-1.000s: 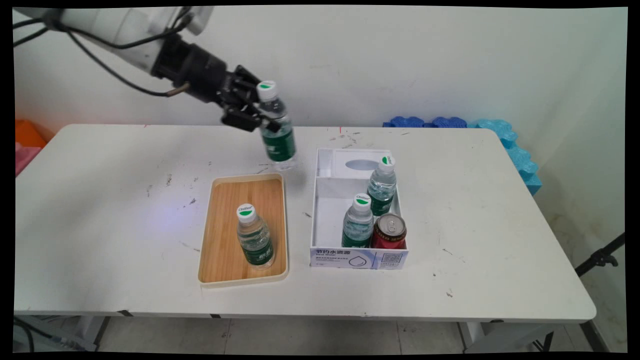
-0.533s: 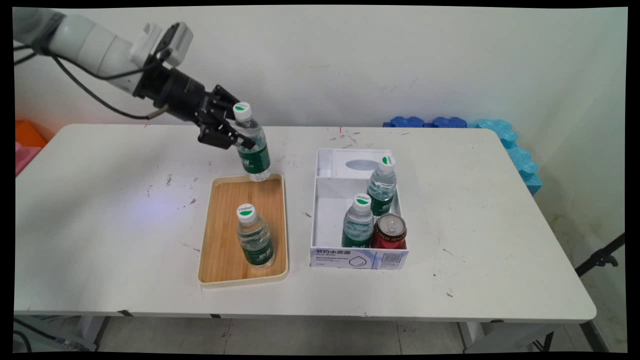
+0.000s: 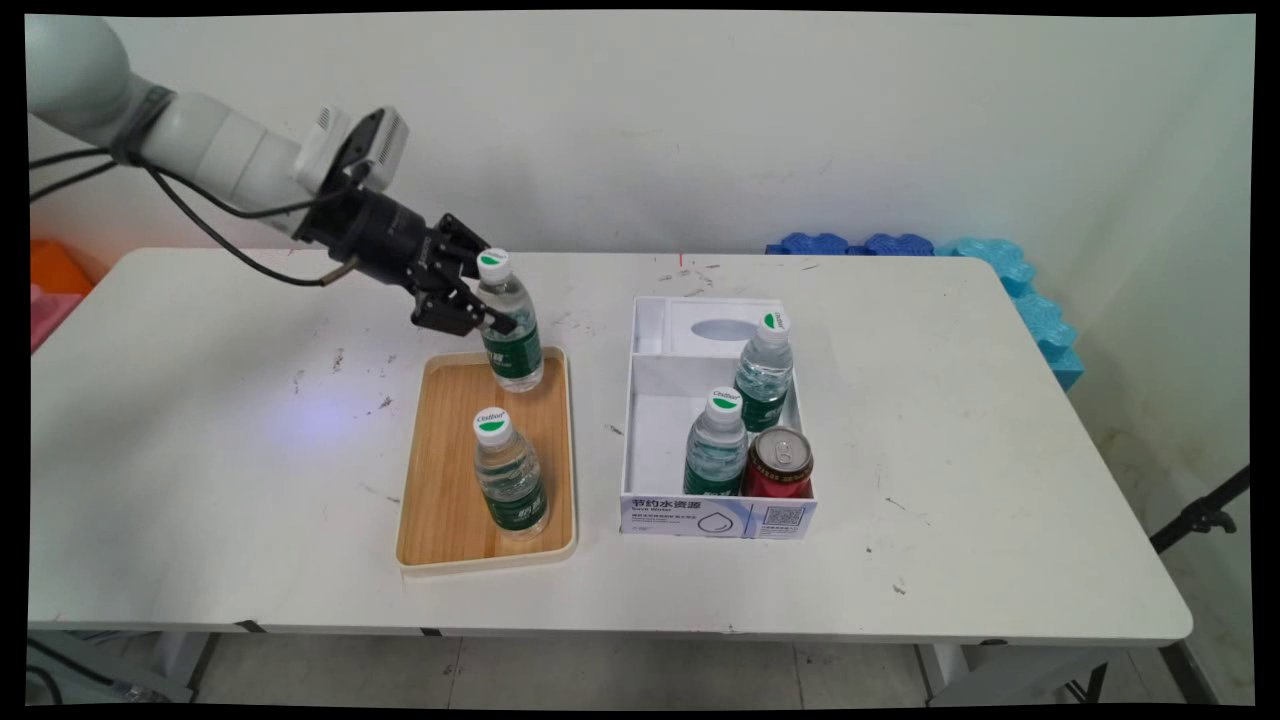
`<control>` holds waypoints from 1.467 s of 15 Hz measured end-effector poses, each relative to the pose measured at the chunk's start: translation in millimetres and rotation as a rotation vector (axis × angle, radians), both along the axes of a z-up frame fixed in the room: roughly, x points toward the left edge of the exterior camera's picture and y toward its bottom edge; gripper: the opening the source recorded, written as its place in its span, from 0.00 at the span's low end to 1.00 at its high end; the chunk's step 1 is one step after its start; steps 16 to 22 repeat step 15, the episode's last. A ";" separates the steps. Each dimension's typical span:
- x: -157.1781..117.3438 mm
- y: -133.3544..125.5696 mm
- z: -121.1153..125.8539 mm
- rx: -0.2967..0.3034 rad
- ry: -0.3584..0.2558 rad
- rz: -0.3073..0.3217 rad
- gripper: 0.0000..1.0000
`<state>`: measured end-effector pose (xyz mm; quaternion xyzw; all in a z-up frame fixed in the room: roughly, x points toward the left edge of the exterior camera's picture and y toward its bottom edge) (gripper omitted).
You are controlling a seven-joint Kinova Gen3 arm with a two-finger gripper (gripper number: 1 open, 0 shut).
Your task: Place the picked object on the tray
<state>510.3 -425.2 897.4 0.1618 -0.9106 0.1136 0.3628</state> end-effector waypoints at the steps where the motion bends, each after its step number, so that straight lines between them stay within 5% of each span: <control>1: -0.4 -0.2 -4.6 0.006 -0.005 0.008 0.00; 11: -6.4 -3.5 -27.7 0.049 -0.013 0.050 0.00; 12: -6.7 -3.8 -29.6 0.051 -0.013 0.052 1.00; 22: -6.2 -3.3 -33.9 0.056 -0.013 0.052 1.00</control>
